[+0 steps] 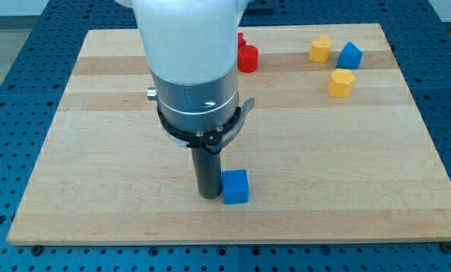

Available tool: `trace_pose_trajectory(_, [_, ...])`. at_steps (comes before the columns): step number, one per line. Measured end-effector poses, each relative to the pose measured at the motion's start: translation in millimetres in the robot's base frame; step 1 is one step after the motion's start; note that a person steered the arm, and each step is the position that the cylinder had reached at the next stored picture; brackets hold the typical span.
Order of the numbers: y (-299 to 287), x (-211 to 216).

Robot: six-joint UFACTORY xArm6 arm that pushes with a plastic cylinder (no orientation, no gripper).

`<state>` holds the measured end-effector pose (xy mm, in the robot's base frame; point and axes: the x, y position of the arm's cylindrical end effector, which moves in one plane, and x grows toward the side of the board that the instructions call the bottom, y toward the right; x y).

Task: Move the yellow hexagon into the blue cube

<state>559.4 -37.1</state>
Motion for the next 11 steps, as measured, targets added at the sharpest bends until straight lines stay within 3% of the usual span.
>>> trace_pose_trajectory(1, [0,-5])
trace_pose_trajectory(3, [0,-92])
trace_pose_trajectory(7, [216,-84])
trace_pose_trajectory(8, [242,-105])
trace_pose_trajectory(11, [260,-291])
